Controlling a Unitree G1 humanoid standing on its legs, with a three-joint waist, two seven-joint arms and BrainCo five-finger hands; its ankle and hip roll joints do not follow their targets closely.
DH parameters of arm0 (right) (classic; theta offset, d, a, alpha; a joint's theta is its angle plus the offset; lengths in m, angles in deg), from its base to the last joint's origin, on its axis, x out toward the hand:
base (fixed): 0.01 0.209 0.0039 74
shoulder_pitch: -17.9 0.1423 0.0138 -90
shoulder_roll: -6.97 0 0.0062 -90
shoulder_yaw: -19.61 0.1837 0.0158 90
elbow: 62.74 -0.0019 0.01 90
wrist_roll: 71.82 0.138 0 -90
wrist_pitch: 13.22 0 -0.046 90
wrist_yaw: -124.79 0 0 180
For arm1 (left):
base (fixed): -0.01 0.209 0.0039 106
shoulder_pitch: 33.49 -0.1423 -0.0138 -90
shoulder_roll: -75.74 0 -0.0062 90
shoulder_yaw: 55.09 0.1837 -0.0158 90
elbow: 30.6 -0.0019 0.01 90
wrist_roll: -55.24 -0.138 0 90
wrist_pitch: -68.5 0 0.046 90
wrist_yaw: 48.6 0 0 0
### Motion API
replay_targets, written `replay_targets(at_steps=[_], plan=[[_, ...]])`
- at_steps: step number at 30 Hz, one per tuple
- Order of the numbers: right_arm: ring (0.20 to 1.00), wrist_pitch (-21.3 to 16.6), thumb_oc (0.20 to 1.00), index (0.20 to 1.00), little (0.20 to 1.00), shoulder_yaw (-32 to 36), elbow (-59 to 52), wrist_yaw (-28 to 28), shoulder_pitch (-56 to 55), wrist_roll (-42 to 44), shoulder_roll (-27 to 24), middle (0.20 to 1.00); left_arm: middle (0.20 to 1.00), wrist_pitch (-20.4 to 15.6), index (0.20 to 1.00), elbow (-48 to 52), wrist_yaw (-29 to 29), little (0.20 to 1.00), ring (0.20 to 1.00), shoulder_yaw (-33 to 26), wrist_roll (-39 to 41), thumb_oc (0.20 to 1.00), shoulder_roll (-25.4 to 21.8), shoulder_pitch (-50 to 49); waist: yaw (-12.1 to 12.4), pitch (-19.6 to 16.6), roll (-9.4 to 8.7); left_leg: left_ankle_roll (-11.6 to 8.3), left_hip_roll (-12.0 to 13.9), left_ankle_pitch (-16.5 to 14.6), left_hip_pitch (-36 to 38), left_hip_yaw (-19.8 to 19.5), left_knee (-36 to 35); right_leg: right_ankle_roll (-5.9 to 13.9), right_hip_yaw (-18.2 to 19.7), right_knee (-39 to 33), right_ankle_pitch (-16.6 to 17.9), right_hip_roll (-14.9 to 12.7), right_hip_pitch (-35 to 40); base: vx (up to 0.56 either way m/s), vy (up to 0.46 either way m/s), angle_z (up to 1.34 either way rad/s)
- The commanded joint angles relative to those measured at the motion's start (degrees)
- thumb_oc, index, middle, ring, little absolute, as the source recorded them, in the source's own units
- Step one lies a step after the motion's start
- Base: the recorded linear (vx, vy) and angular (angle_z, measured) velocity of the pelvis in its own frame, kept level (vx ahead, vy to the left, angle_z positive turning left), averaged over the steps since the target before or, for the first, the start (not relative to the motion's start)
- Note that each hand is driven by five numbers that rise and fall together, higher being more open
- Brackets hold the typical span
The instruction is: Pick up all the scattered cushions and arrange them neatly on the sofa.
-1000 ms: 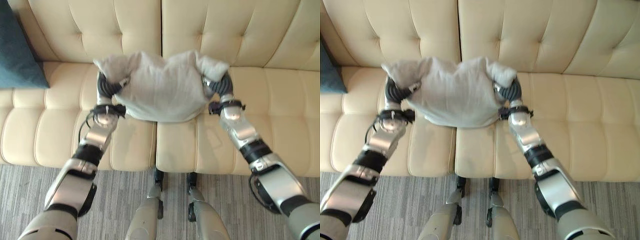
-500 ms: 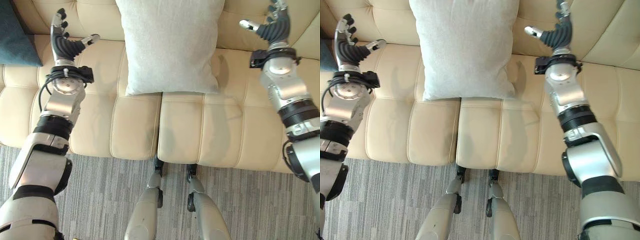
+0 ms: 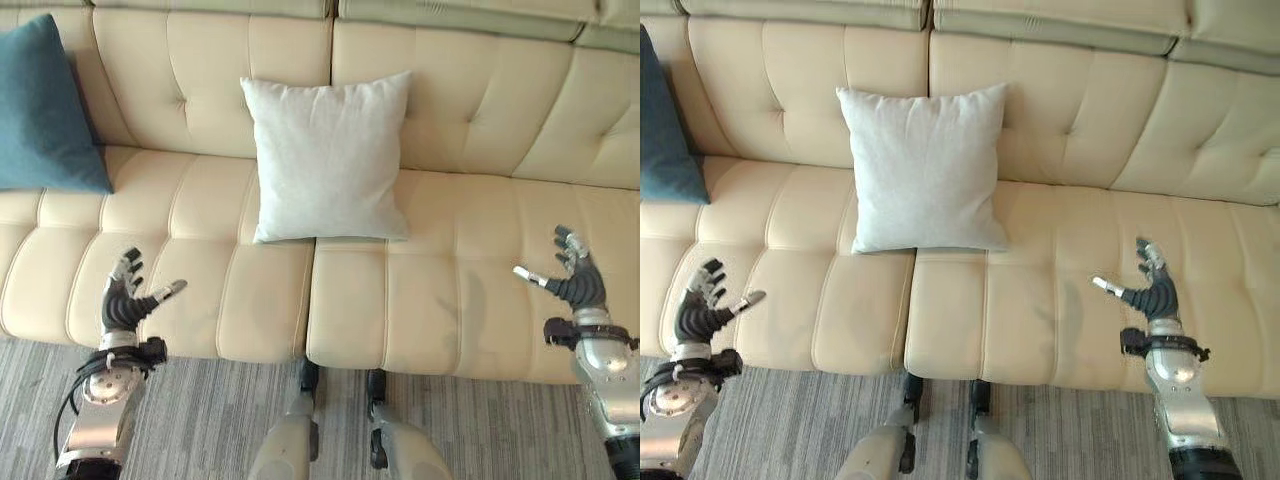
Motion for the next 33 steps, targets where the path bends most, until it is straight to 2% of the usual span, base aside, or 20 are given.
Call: replay_targets(at_steps=[1, 6, 10, 12, 14, 15, 16, 17, 18, 19, 20, 21, 22, 23, 24, 25, 27, 28, 30, 33], plan=[[1.0, -0.1, 1.0, 1.0, 1.0, -3.27, 5.86, -3.05, -2.33, -6.87, -0.92, 1.0, 1.0, 1.29, 1.0, -8.79, -3.52, 1.0, 1.0, 0.29, -5.96, 1.0, 0.38, -2.02, -0.66, -5.79, -0.19, -0.25, -1.17, -7.95, 7.08, 1.03, 0.51, 4.75, -0.98, 0.64, -1.9, -3.37, 1.9, -0.06, 0.003, -0.13], [1.0, 1.29, 1.0, 1.0, 1.0, -6.99, 15.79, -2.53, -2.59, -10.68, 1.13, 1.0, 1.0, 3.16, 1.0, -21.32, -4.42, 1.0, 1.0, 3.32, -8.32, 1.0, 3.69, -3.61, -0.9, -7.24, -0.23, 0.47, -1.04, -9.68, 9.6, 1.84, 2.27, 4.42, 0.25, 1.5, -2.81, -3.23, 4.21, -0.06, 0.025, -0.16], [1.0, 1.98, 1.0, 1.0, 1.0, -7.49, 20.84, -1.81, -3.08, -9.8, 2.08, 1.0, 1.0, 3.24, 1.0, -25.51, -4.11, 1.0, 1.0, 4.47, -8.05, 1.0, 4.86, -4.08, -1.25, -7.53, -0.41, 0.93, -1.27, -10.41, 11.23, 2.41, 2.8, 4.36, 0.8, 1.92, -2.82, -3.41, 5.55, -0.08, 0.05, -0.11], [1.0, 2.09, 1.0, 1.0, 1.0, -6.85, 21.78, -0.9, -3.03, -8.96, 2.39, 1.0, 1.0, 2.92, 1.0, -25.29, -3.32, 1.0, 1.0, 4.07, -7.09, 1.0, 4.86, -4.31, -1.5, -6.63, -0.34, 1.23, -1.37, -10.36, 11.07, 2.69, 3.13, 4.47, 1.22, 2.64, -1.98, -3.5, 4.47, -0.2, 0.047, -0.09], [1.0, 2.12, 1.0, 1.0, 1.0, -6.45, 21.65, 0.07, -1.92, -7.55, 2.98, 1.0, 1.0, 2.53, 1.0, -24.61, -2.11, 1.0, 1.0, 3.45, -5.72, 1.0, 4.23, -3.64, -1.85, -4.28, -0.39, 1.43, -1.4, -9.64, 9.44, 3.21, 4.01, 5.28, 1.99, 4.62, 0.75, -3.54, 0.78, -0.44, -0.003, -0.2], [1.0, 2.15, 1.0, 1.0, 1.0, -6.79, 21.37, 0.6, -0.97, -6.9, 3.5, 1.0, 1.0, 2.29, 1.0, -23.95, -1.17, 1.0, 1.0, 2.94, -4.34, 1.0, 3.67, -2.97, -1.77, -2.84, -0.35, 1.62, -1.01, -8.81, 7.22, 3.4, 4.79, 5.44, 1.58, 6.54, 1.0, -3.32, -1.62, -0.55, -0.024, -0.24], [1.0, 2.13, 1.0, 1.0, 1.0, -6.89, 21.22, 0.92, -0.37, -6.08, 3.89, 1.0, 1.0, 2.11, 1.0, -23.27, -0.49, 1.0, 1.0, 2.54, -3.78, 1.0, 3.1, -2.5, -1.53, -2.18, -0.07, 1.71, -0.56, -7.79, 5.01, 3.62, 5.39, 5.26, 0.89, 9.24, -0.4, -2.98, -2.7, -0.54, -0.009, -0.29], [1.0, 1.92, 1.0, 1.0, 1.0, -7.03, 21.23, 1.27, -0.29, -5.12, 4.33, 1.0, 1.0, 2.13, 1.0, -22.96, -0.24, 1.0, 1.0, 2.63, -3.14, 1.0, 2.58, -2.07, -0.95, -1.84, 0.43, 1.63, -0.07, -6.45, 3.16, 3.77, 5.78, 4.43, 0.16, 13.33, -3.98, -2.38, -2.24, -0.33, 0.002, -0.31], [1.0, 1.91, 1.0, 1.0, 1.0, -7.02, 21.24, 1.26, -0.26, -5.12, 4.35, 1.0, 1.0, 2.14, 1.0, -22.97, -0.24, 1.0, 1.0, 2.63, -3.14, 1.0, 2.57, -2.04, -0.97, -1.96, 0.39, 1.62, -0.1, -6.32, 2.93, 3.77, 5.79, 4.41, 0.16, 13.4, -3.94, -2.41, -2.5, -0.46, -0.028, -0.17], [1.0, 1.38, 1.0, 1.0, 1.0, -7.41, 21.8, 1.77, -0.23, -3.67, 5.1, 1.0, 1.0, 2.31, 1.0, -23.14, 0.25, 1.0, 1.0, 2.62, -2.37, 1.0, 2.23, -1.65, 0.63, -2.51, 1.87, 1.51, 1.41, -3.26, 1.48, 3.24, 4.36, 2.53, 0.4, 26.41, -10.94, -0.68, -0.22, -0.31, -0.033, -0.05], [1.0, 1.37, 1.0, 1.0, 1.0, -7.4, 21.81, 1.77, -0.21, -3.67, 5.09, 1.0, 1.0, 2.31, 1.0, -23.14, 0.25, 1.0, 1.0, 2.62, -2.37, 1.0, 2.24, -1.63, 0.69, -2.67, 1.95, 1.48, 1.52, -3.14, 1.27, 3.26, 4.33, 2.49, 0.41, 26.32, -10.77, -0.57, -0.43, -0.41, -0.08, 0.17], [1.0, 1.28, 1.0, 1.0, 1.0, -7.08, 21.9, 2.17, -0.3, -3.55, 5.2, 1.0, 1.0, 2.32, 1.0, -23.27, 0.51, 1.0, 1.0, 2.55, -2.25, 1.0, 2.37, -1.95, 1.27, -2.95, 1.84, 1.35, 1.42, -2.03, 0.46, 3.02, 3.98, 2.81, 1.37, 29.56, -10.09, 0.12, 1.04, -0.19, -0.116, 0.13], [1.0, 1.38, 1.0, 1.0, 1.0, -6.81, 21.63, 2.92, -0.34, -3.68, 5.32, 1.0, 1.0, 2.54, 1.0, -23.32, 1.03, 1.0, 1.0, 2.47, -2.18, 1.0, 2.73, -2.43, 2.03, -3.02, 1.24, 0.96, 1.16, -1.2, -0.91, 2.97, 3.93, 2.49, 1.94, 28.41, -10.8, 0.18, 3.77, -0.26, -0.209, 0.12], [1.0, 1.05, 1.0, 1.0, 1.0, -7.12, 21.25, 3.33, 0.15, -3.48, 5.39, 1.0, 1.0, 2.05, 1.0, -22.39, 1.23, 1.0, 1.0, 2.64, -1.98, 1.0, 3.15, -2.16, 3.44, -3.29, 0.36, 0.29, 1.27, -0.36, -2.43, 2.56, 3.82, 1.23, 1.61, 22.42, -15.35, 1.28, 8.41, -0.25, -0.245, -0.05], [1.0, 1.14, 1.0, 1.0, 1.0, -7.5, 21.35, 3.62, 0.51, -3.4, 5.22, 1.0, 1.0, 2.04, 1.0, -21.96, 1.3, 1.0, 1.0, 2.92, -1.96, 1.0, 3.67, -1.97, 4.38, -3.57, -0.02, -0.63, 1.64, 1.4, -4.21, 2.64, 3.79, 0.24, 1.57, 17.11, -16.86, 2.15, 10.6, -0.27, -0.264, -0.12], [1.0, 0.89, 1.0, 1.0, 1.0, -7.74, 21.28, 4.06, 0.91, -2.76, 4.97, 1.0, 1.0, 1.97, 1.0, -21.8, 1.56, 1.0, 1.0, 3.22, -1.56, 1.0, 4.03, -1.66, 4.75, -3.6, 0.11, -2.0, 2.56, 3.45, -5.73, 2.75, 3.62, -0.86, 1.82, 12.88, -17.37, 3.48, 11.16, -0.28, -0.218, -0.23], [1.0, 0.64, 1.0, 1.0, 1.0, -7.43, 19.99, 4.63, 0.94, -1.99, 4.25, 1.0, 1.0, 1.75, 1.0, -21.4, 1.86, 1.0, 1.0, 3.94, -1.27, 1.0, 4.52, -0.81, 4.41, -3.09, 0.78, -3.74, 3.61, 5.37, -7.26, 3.1, 2.48, -1.71, 1.49, 9.61, -16.67, 5.03, 10.38, -0.31, -0.166, -0.13], [1.0, 0.8, 1.0, 1.0, 1.0, -7.39, 20.05, 4.89, 1.37, -1.69, 3.75, 1.0, 1.0, 1.69, 1.0, -21.08, 1.84, 1.0, 1.0, 4.62, -1.18, 1.0, 4.74, -0.11, 4.02, -2.53, 0.93, -3.97, 3.65, 4.8, -8.01, 3.23, 2.71, -1.83, 0.86, 9.01, -15.93, 5.07, 9.67, -0.4, -0.153, 0.28], [1.0, 1.25, 1.0, 1.0, 1.0, -7.02, 19.51, 4.91, 1.4, -1.64, 3.22, 1.0, 1.0, 1.65, 1.0, -20.47, 1.36, 1.0, 1.0, 5.65, -1.99, 1.0, 4.85, 0.81, 3.0, -1.69, 0.33, -3.09, 2.62, 1.85, -8.07, 3.09, 6.12, -1.35, -0.25, 8.21, -13.73, 4.09, 7.99, -0.38, -0.107, 0.37], [1.0, 1.06, 1.0, 1.0, 1.0, -6.31, 18.6, 4.67, 0.63, -1.67, 3.2, 1.0, 1.0, 1.74, 1.0, -19.55, 0.56, 1.0, 1.0, 6.45, -2.77, 1.0, 5.4, 0.89, 1.27, -1.48, -1.58, -1.67, 0.81, -5.21, -5.62, 2.13, 13.39, -0.68, -0.8, 6.76, -10.85, 1.74, 6.66, -0.27, -0.065, 0.41]])
